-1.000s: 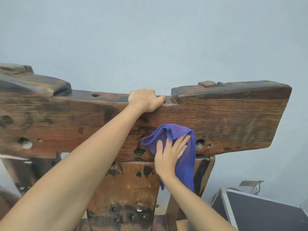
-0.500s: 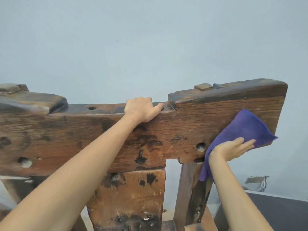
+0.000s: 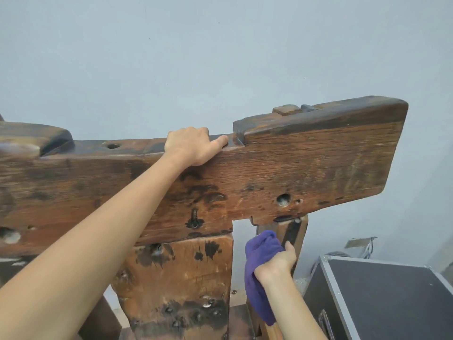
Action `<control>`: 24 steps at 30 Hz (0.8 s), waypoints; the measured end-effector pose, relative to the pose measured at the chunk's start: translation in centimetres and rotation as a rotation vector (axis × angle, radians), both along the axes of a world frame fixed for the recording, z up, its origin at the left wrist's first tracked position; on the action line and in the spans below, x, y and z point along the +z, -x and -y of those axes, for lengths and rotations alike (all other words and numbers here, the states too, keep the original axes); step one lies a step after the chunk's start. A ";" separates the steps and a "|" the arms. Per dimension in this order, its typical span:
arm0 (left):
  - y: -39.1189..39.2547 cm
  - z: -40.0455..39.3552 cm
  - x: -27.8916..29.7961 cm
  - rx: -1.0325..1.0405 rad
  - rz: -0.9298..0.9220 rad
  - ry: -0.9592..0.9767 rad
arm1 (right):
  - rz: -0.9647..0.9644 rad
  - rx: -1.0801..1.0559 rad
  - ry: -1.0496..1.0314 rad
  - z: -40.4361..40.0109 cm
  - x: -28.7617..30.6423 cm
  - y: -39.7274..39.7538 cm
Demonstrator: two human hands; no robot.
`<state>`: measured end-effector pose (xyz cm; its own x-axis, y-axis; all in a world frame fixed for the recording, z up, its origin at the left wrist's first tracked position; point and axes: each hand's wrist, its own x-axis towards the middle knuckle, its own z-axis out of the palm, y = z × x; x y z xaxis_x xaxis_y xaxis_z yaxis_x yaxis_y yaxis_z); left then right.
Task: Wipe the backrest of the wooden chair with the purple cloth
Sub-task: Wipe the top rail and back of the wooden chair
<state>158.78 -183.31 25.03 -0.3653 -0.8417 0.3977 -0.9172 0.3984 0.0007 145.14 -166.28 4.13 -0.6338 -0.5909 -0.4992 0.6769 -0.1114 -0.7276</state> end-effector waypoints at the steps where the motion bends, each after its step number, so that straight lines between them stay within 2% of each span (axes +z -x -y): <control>1: 0.0 0.0 0.1 0.002 -0.001 -0.007 | 0.103 0.059 0.040 1.2 0.7 0.0; 3: 0.0 -0.1 0.2 0.009 -0.004 -0.011 | 0.332 0.201 0.166 4.0 1.5 1.0; 5: 0.1 -0.2 0.2 0.011 -0.012 -0.017 | 0.445 0.200 0.282 6.5 1.6 2.3; 7: 0.0 -0.1 0.3 0.005 -0.015 -0.033 | 0.437 0.159 0.300 8.0 1.0 2.4; 10: 0.0 -0.3 0.3 0.006 -0.020 -0.044 | 0.432 0.262 0.360 7.2 -1.6 1.9; 13: 0.4 -0.7 0.3 0.013 -0.013 -0.034 | 0.505 0.316 0.280 5.6 -3.8 2.4; 16: 0.5 -1.0 0.3 0.019 -0.019 -0.023 | 0.481 0.219 0.236 6.3 -1.7 2.4; 19: 0.1 -1.1 0.5 0.031 -0.010 -0.031 | 0.381 0.144 0.323 7.7 0.2 1.7; 24: -0.1 -1.0 0.4 0.037 -0.017 -0.053 | 0.446 0.311 0.313 3.8 -2.1 0.1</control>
<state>158.91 -182.29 25.43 -0.3269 -0.8744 0.3584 -0.9310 0.3632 0.0369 145.09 -170.08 2.08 -0.1796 -0.8749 -0.4497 0.9428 -0.0227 -0.3326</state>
